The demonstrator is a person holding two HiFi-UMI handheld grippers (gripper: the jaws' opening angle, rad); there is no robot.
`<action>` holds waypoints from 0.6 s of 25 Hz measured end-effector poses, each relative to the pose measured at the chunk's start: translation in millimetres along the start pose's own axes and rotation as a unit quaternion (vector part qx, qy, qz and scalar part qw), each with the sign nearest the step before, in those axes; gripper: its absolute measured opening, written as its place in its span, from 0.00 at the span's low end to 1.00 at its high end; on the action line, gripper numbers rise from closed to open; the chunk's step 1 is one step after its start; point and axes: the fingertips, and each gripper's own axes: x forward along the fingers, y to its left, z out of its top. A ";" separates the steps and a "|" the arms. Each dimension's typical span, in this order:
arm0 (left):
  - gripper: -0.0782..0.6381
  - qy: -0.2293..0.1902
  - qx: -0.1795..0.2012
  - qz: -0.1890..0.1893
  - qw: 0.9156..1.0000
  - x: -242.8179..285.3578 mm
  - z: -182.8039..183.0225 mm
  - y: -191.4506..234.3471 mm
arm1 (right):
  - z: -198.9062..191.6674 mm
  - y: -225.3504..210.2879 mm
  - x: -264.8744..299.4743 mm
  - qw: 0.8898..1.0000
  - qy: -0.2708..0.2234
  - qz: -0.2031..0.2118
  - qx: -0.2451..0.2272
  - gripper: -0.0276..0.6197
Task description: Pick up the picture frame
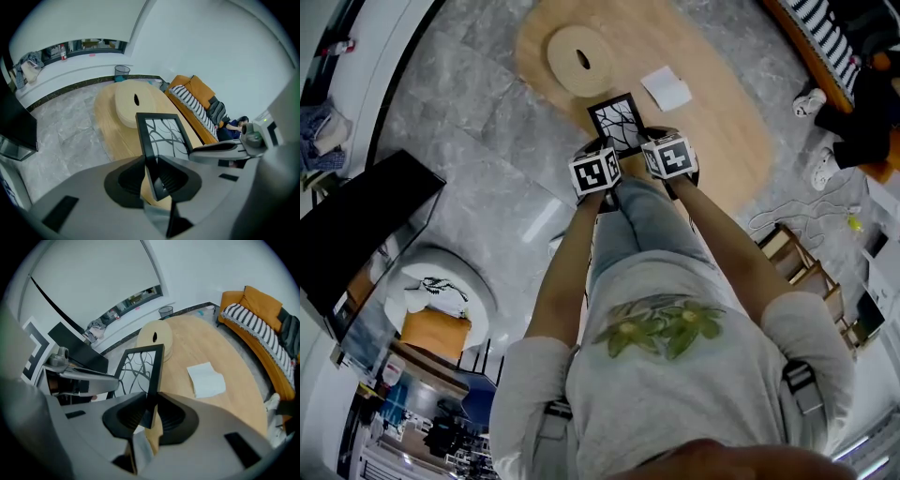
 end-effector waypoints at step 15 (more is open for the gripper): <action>0.24 -0.032 -0.012 -0.013 0.999 -65.4 2.2 -23.7 | 4.5 26.9 -65.3 0.999 -0.035 -0.001 0.007 0.17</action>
